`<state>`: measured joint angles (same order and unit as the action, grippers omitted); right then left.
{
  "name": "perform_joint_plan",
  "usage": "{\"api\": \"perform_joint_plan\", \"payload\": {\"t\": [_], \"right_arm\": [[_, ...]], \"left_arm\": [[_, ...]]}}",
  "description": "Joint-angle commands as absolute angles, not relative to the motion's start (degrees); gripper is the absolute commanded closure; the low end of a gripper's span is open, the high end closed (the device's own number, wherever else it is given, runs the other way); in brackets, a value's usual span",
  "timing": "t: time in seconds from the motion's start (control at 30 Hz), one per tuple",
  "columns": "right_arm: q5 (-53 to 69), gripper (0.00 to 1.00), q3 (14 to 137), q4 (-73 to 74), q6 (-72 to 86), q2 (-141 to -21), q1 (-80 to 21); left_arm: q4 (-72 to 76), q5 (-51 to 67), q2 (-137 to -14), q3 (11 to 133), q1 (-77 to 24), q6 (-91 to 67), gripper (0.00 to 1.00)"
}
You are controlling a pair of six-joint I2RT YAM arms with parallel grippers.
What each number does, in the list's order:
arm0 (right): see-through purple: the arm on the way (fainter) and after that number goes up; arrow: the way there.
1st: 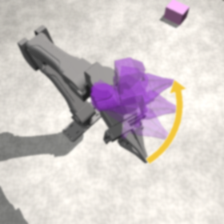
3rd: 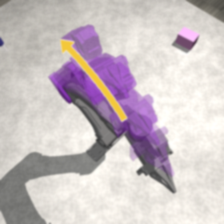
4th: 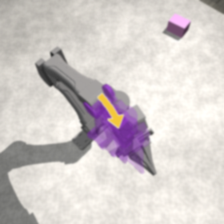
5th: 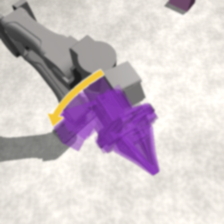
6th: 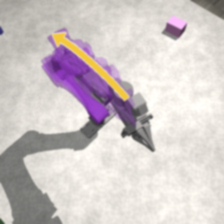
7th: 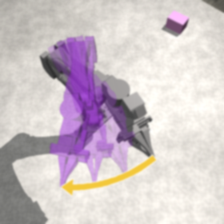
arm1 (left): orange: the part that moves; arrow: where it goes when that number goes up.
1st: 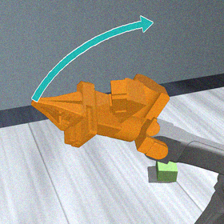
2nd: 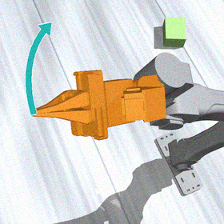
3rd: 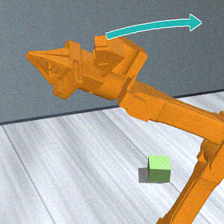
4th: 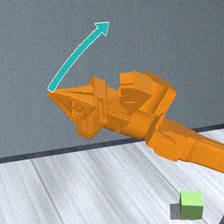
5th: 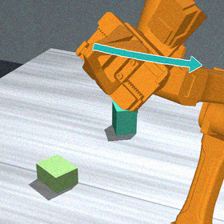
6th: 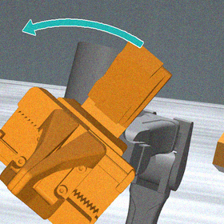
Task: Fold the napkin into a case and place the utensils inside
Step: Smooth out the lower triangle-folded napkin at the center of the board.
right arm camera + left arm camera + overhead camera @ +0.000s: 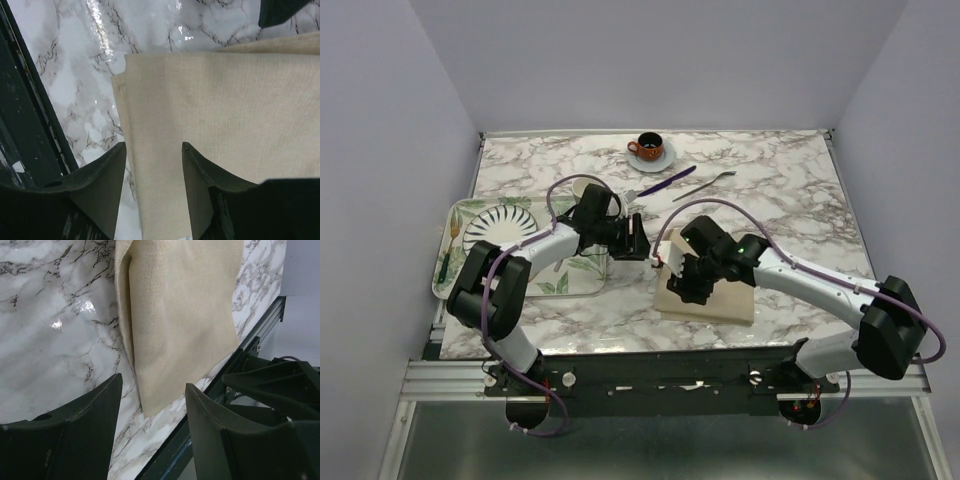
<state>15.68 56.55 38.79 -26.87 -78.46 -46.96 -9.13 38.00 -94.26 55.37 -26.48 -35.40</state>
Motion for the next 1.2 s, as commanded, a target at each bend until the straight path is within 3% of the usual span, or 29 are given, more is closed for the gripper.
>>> {"api": "perform_joint_plan", "payload": {"t": [0.0,0.23,0.6,0.73,0.83,0.87,1.17], "right_arm": [[12.22,0.43,55.02,29.81,-26.81,-80.85,-51.67],[11.60,0.44,52.47,24.70,-27.60,-84.81,-59.58],[5.63,0.44,52.47,21.36,-27.95,-93.78,-60.21],[4.84,0.49,51.51,21.27,-28.56,-95.18,-60.29],[3.61,0.74,49.85,20.22,-28.30,-95.19,-60.29],[3.34,0.96,49.23,19.69,-28.39,-94.58,-60.29],[3.69,0.99,44.04,15.21,-28.74,-81.39,-60.21]], "left_arm": [[-5.80,37.62,-91.14,53.26,-25.93,-38.14,0.38],[-5.27,37.62,-92.28,53.17,-24.52,-39.29,0.38],[-3.52,39.20,-94.13,52.82,-22.06,-40.61,0.38],[-2.11,39.29,-94.04,52.12,-22.06,-41.57,0.38],[-0.26,39.90,-94.66,51.77,-22.06,-43.59,0.36],[2.09,39.99,-94.75,51.51,-22.15,-44.72,0.34],[9.23,40.43,-98.61,53.08,-22.85,-49.57,0.31]]}}
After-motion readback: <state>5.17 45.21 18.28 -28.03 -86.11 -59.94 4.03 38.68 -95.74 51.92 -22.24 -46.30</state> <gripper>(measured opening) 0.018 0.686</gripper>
